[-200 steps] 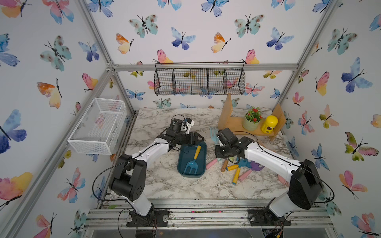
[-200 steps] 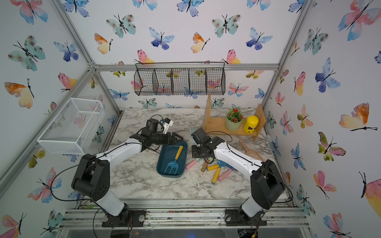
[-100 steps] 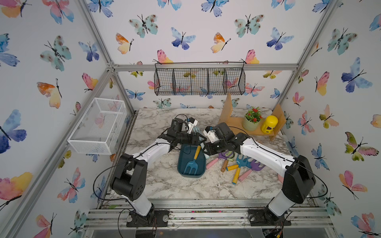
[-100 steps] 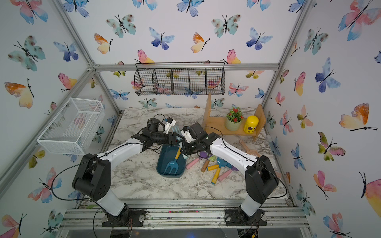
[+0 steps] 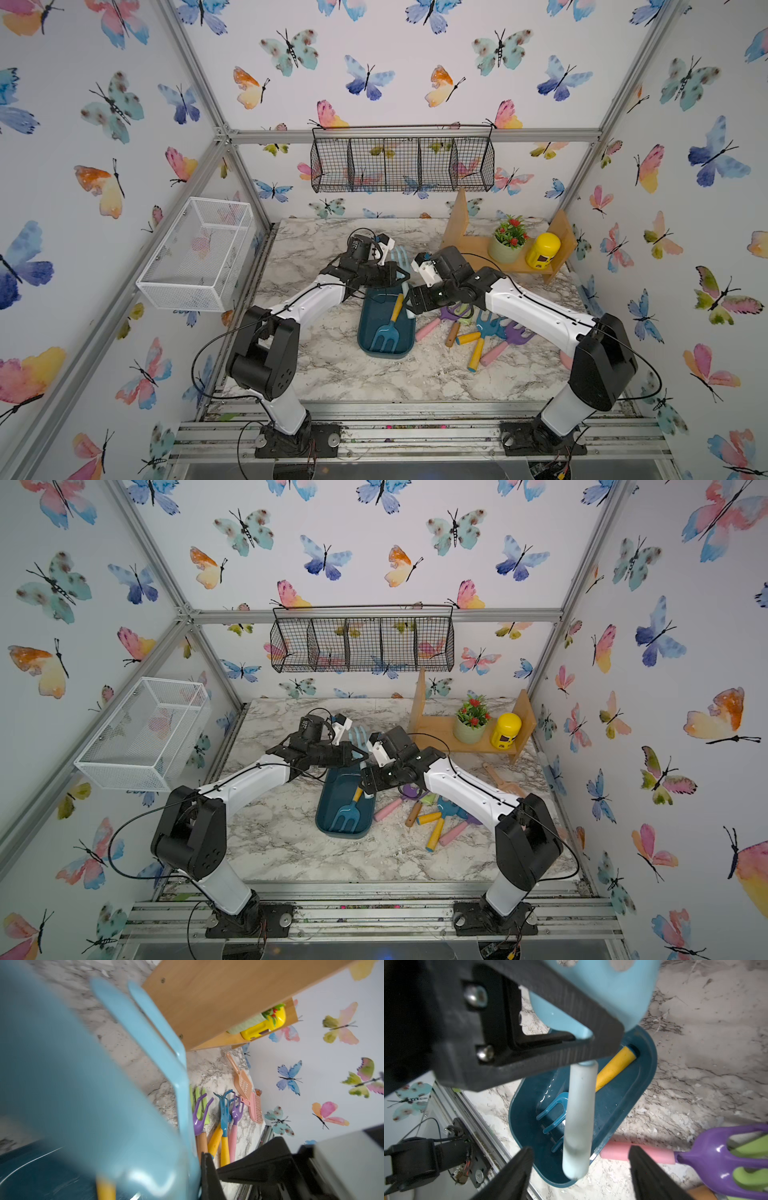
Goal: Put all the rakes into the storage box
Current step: Pick up the rake at the center of the board.
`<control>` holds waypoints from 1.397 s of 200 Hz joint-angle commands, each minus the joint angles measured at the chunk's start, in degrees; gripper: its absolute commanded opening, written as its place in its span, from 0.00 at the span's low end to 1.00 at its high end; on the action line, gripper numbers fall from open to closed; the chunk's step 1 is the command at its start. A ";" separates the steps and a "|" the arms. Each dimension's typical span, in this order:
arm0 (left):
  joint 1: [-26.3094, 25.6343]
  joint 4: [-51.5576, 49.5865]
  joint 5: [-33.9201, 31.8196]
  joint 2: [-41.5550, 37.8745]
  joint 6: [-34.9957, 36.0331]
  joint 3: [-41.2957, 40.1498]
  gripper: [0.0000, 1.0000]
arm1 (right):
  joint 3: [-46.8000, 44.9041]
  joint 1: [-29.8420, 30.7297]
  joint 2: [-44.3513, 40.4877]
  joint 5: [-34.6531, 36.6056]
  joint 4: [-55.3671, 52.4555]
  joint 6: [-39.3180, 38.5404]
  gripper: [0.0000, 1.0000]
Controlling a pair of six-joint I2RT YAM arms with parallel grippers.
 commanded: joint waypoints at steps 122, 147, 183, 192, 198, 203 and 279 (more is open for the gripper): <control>9.44 5.30 -11.18 -7.54 -38.75 -6.95 0.00 | -5.35 -8.05 1.15 -17.58 26.87 16.09 0.85; 10.30 7.29 -11.69 -8.06 -40.58 -7.30 0.00 | -5.17 -8.58 3.73 -22.43 29.83 17.71 0.83; 10.34 10.95 -11.52 -7.61 -44.06 -6.70 0.00 | -2.98 -8.60 7.20 -26.42 30.92 18.14 0.80; 10.34 11.30 -11.51 -7.37 -44.33 -6.52 0.00 | -2.55 -8.58 7.89 -27.53 31.17 18.34 0.80; 10.36 11.22 -11.68 -7.34 -44.37 -6.51 0.00 | -2.34 -8.58 8.20 -27.74 31.19 18.43 0.79; 10.30 11.30 -11.86 -7.36 -44.37 -6.69 0.00 | -2.25 -8.58 8.26 -27.67 31.26 18.51 0.79; 9.96 12.81 -12.46 -7.91 -44.42 -8.10 0.00 | 0.03 -8.58 11.33 -28.05 34.71 21.01 0.74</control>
